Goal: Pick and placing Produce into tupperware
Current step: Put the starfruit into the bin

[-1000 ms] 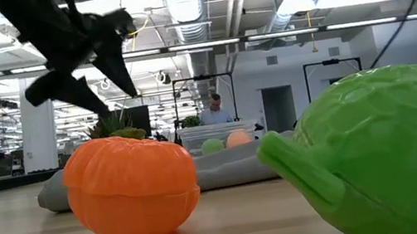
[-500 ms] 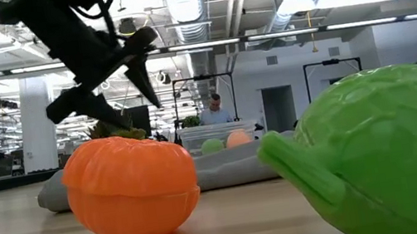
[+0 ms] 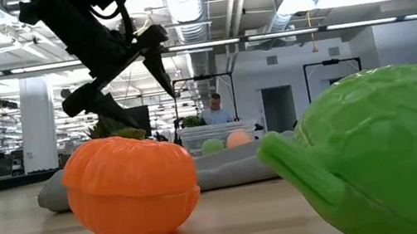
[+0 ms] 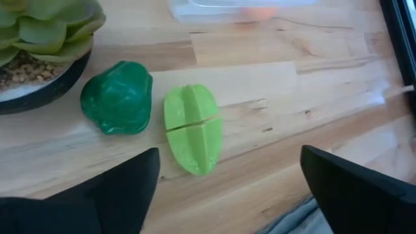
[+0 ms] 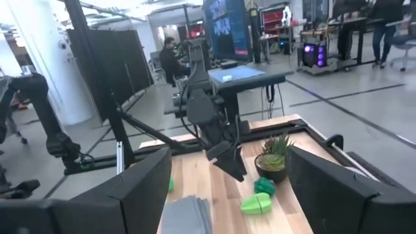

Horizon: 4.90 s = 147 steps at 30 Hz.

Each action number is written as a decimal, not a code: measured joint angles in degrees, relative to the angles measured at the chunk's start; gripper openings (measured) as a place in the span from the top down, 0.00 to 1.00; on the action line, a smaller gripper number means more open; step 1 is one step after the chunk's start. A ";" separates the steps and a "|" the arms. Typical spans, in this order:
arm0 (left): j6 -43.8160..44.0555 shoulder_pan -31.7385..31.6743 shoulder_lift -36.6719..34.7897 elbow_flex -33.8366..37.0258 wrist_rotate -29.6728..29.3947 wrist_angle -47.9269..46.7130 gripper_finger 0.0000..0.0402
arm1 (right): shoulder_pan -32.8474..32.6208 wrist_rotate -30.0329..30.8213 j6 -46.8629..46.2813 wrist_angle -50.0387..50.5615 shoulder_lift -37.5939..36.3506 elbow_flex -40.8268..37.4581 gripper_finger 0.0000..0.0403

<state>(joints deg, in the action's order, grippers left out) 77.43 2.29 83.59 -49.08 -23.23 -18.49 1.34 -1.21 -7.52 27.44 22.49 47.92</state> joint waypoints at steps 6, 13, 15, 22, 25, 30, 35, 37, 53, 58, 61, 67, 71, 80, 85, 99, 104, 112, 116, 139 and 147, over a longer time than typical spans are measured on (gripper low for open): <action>2.69 -0.68 0.00 0.00 -1.03 1.66 0.01 | 0.00 0.02 3.01 0.36 -0.84 -0.10 0.20; -0.49 -0.64 0.00 -0.02 -0.02 7.12 0.04 | 0.68 0.04 2.26 3.04 -0.90 -0.10 0.20; 0.49 -0.64 0.00 -0.02 0.01 7.91 0.04 | 0.66 0.02 0.63 4.11 -0.90 -0.10 0.20; 1.10 -0.64 0.02 -0.02 -0.54 11.24 0.04 | 0.66 -0.13 -3.17 7.10 -0.88 -0.10 0.20; -3.28 -0.63 0.02 -0.02 0.95 13.45 0.04 | 0.66 -0.20 -3.62 7.11 -0.86 -0.10 0.20; -7.79 -0.23 0.02 -0.04 1.92 15.63 0.04 | 0.66 -0.20 -3.60 6.88 -0.86 -0.10 0.20; -0.89 -0.46 0.02 -0.04 1.54 8.14 0.04 | 0.66 -0.20 -3.58 6.86 -0.86 -0.10 0.20; 2.61 -0.53 0.02 -0.04 0.83 4.03 0.04 | 0.66 -0.20 -3.58 6.86 -0.86 -0.10 0.20; 9.08 -0.38 15.47 -8.91 5.45 -3.65 0.04 | 0.67 0.09 -2.55 6.84 -0.68 -0.10 0.20; 5.98 -0.40 19.42 -15.75 4.40 -10.69 0.04 | 0.66 -0.16 -3.22 7.11 -0.71 -0.10 0.20; 5.44 -0.96 19.68 -17.19 2.92 -13.52 0.04 | 0.66 -0.20 -3.99 8.30 -0.71 -0.10 0.20; 5.57 -2.69 19.67 -17.33 3.47 -14.81 0.04 | 0.66 -0.20 -4.06 9.65 -0.71 -0.10 0.20; 6.03 -3.18 19.66 -17.33 3.08 -15.29 0.04 | 0.66 -0.22 -4.03 10.00 -0.71 -0.10 0.20; 5.90 -4.84 19.65 -17.32 2.78 -15.50 0.04 | 0.66 -0.22 -3.90 10.03 -0.71 -0.10 0.20; 5.05 -5.35 19.65 -17.31 3.18 -15.56 0.04 | 0.66 -0.22 -3.51 10.03 -0.71 -0.10 0.20; 4.74 -6.06 23.56 -17.24 7.00 -13.80 0.04 | 0.67 -0.24 -3.07 10.36 -0.71 -0.10 0.20; 4.73 -6.31 23.39 -17.23 6.09 -13.47 0.04 | 0.68 -0.24 -3.07 10.51 -0.71 -0.10 0.20; 2.61 -6.63 23.39 -17.25 4.34 -10.37 0.04 | 0.68 -0.13 -3.07 10.51 -0.71 -0.10 0.20; 2.46 -6.61 23.39 -17.25 4.22 -10.04 0.04 | 0.67 -0.05 -3.07 10.52 -0.71 -0.10 0.20; 3.47 -6.59 23.39 -17.25 6.25 -11.78 0.04 | 0.68 -0.02 -3.09 10.54 -0.71 -0.10 0.20; 4.34 -6.56 23.41 -17.25 6.60 -12.56 0.04 | 0.68 -0.02 -3.09 10.54 -0.71 -0.10 0.20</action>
<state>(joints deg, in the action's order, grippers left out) 81.78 -4.27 107.00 -66.32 -16.64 -31.05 2.02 -1.23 -10.61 37.98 21.78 47.81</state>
